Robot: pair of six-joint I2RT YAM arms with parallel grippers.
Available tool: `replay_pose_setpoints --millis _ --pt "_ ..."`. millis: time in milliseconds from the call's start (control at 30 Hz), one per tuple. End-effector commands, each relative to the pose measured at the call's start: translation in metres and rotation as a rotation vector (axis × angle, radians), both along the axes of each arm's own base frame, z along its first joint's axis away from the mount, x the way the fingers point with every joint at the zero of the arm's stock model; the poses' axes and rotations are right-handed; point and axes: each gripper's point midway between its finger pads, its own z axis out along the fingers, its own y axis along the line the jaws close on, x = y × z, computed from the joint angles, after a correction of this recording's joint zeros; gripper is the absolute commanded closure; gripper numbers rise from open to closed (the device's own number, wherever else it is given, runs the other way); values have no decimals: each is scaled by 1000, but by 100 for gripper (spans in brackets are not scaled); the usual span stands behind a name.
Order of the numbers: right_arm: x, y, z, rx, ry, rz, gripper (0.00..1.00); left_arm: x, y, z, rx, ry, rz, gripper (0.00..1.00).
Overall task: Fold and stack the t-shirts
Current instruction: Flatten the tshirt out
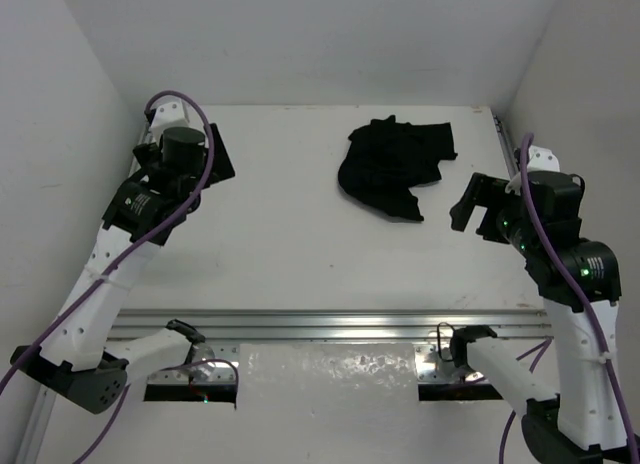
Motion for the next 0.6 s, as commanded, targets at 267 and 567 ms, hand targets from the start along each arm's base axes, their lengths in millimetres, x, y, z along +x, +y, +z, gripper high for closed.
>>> replay_pose_setpoints --millis 267,567 --pt "103 30 -147 -26 183 130 1 6 -29 2 -83 11 -117 0" --pt "180 33 -255 -192 387 227 6 -18 -56 -30 -152 153 -283 0"
